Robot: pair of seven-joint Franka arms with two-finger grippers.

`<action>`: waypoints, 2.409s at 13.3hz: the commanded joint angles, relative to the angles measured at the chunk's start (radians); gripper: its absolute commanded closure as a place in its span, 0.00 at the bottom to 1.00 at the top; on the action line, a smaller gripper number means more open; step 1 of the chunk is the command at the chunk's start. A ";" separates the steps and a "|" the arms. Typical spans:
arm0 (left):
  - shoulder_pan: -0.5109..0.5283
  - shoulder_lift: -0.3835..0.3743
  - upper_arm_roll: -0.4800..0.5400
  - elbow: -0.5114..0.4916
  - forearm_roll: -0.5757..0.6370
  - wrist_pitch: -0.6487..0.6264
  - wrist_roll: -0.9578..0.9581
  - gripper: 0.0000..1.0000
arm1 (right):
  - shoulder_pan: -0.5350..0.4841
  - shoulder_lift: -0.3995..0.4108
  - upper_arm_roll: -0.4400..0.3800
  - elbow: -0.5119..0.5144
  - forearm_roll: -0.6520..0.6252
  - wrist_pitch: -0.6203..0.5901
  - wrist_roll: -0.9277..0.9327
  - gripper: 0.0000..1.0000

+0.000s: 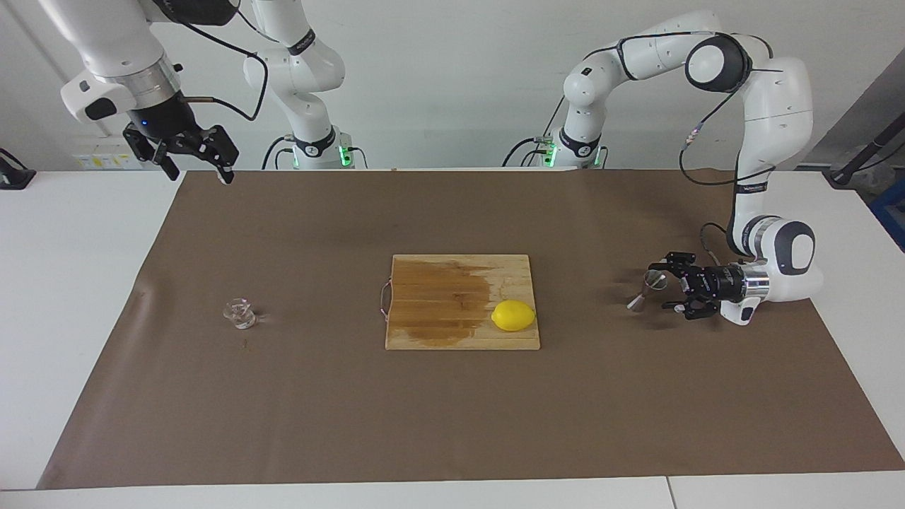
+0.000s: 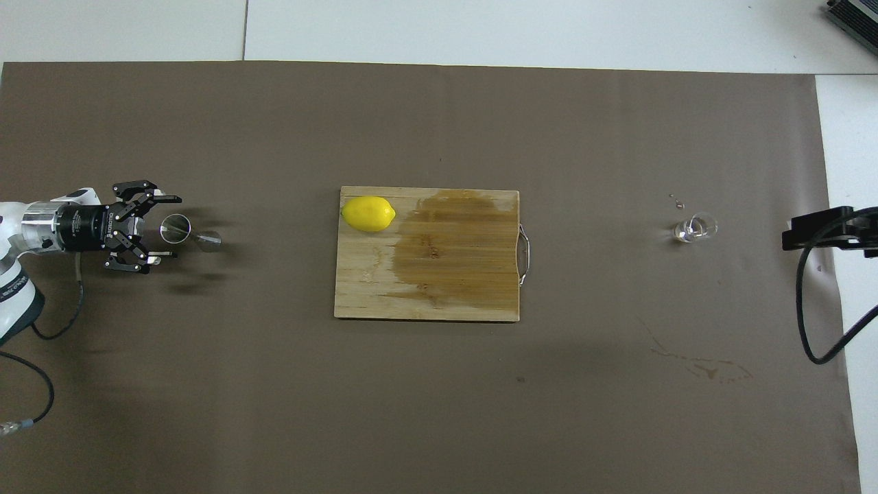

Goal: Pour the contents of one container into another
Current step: 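Close the left gripper around the dark metal cup and lift it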

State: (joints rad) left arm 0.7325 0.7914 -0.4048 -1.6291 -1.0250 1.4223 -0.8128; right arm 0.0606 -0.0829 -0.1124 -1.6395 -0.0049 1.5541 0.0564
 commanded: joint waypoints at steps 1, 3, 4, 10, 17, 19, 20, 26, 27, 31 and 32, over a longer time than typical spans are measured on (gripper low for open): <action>0.022 0.000 -0.025 -0.020 0.013 0.020 -0.006 0.00 | 0.001 -0.023 -0.001 -0.026 0.019 0.015 0.010 0.00; 0.024 0.000 -0.026 -0.020 0.011 0.020 -0.006 0.00 | 0.001 -0.023 -0.001 -0.026 0.019 0.014 0.010 0.00; 0.024 0.000 -0.026 -0.020 0.011 0.020 -0.008 0.00 | 0.001 -0.023 -0.001 -0.026 0.019 0.015 0.010 0.00; 0.024 0.000 -0.026 -0.025 0.011 0.021 0.012 0.00 | 0.001 -0.023 -0.001 -0.026 0.019 0.014 0.010 0.00; 0.025 0.000 -0.032 -0.031 0.003 0.015 0.021 0.03 | 0.001 -0.023 -0.001 -0.026 0.019 0.014 0.010 0.00; 0.027 0.000 -0.034 -0.031 0.000 0.007 0.023 0.04 | 0.001 -0.023 -0.001 -0.026 0.019 0.014 0.010 0.00; 0.034 0.002 -0.034 -0.031 -0.006 0.007 0.023 0.04 | 0.001 -0.023 -0.001 -0.026 0.019 0.014 0.010 0.00; 0.034 0.002 -0.035 -0.031 -0.009 0.009 0.055 0.29 | 0.001 -0.023 -0.001 -0.026 0.019 0.014 0.010 0.00; 0.034 0.002 -0.035 -0.031 -0.009 0.009 0.055 0.30 | 0.001 -0.023 -0.001 -0.026 0.019 0.014 0.010 0.00; 0.034 0.002 -0.035 -0.031 -0.007 0.017 0.050 0.39 | 0.001 -0.023 -0.001 -0.026 0.019 0.014 0.010 0.00; 0.034 0.002 -0.037 -0.029 -0.007 0.018 0.044 0.43 | 0.001 -0.023 -0.001 -0.026 0.019 0.014 0.010 0.00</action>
State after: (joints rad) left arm 0.7474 0.7916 -0.4230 -1.6412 -1.0267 1.4239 -0.7731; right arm 0.0606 -0.0829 -0.1124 -1.6395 -0.0049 1.5541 0.0564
